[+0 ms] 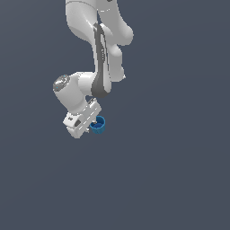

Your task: Pick up the object and move it to a goal position.

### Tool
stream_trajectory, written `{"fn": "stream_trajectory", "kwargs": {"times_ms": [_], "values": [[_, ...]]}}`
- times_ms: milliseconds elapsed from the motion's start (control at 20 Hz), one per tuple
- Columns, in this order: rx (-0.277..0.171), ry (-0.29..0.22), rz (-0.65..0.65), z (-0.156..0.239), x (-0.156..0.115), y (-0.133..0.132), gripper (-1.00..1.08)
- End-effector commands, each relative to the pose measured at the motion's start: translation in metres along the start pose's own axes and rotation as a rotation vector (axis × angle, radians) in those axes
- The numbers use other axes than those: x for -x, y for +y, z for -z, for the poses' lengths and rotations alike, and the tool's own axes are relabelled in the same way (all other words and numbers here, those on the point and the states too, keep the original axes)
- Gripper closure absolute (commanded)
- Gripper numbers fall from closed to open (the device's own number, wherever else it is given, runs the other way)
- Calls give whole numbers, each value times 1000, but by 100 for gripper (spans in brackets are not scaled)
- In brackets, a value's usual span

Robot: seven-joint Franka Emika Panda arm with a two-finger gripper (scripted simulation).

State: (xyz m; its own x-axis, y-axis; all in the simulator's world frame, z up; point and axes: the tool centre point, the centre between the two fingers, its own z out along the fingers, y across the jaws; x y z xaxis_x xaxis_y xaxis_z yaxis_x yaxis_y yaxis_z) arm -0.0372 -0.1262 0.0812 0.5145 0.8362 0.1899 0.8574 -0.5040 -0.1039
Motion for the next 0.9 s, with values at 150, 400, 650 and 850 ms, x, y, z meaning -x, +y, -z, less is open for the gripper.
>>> {"fn": "stream_trajectory", "kwargs": {"times_ms": [150,400,650,850], "values": [[-1,0,2,-17,0,-1,-20],[-1,0,2,-17,0,-1,108],[-1,0,2,-17,0,-1,108],[-1,0,2,-16,0,-1,108]]}}
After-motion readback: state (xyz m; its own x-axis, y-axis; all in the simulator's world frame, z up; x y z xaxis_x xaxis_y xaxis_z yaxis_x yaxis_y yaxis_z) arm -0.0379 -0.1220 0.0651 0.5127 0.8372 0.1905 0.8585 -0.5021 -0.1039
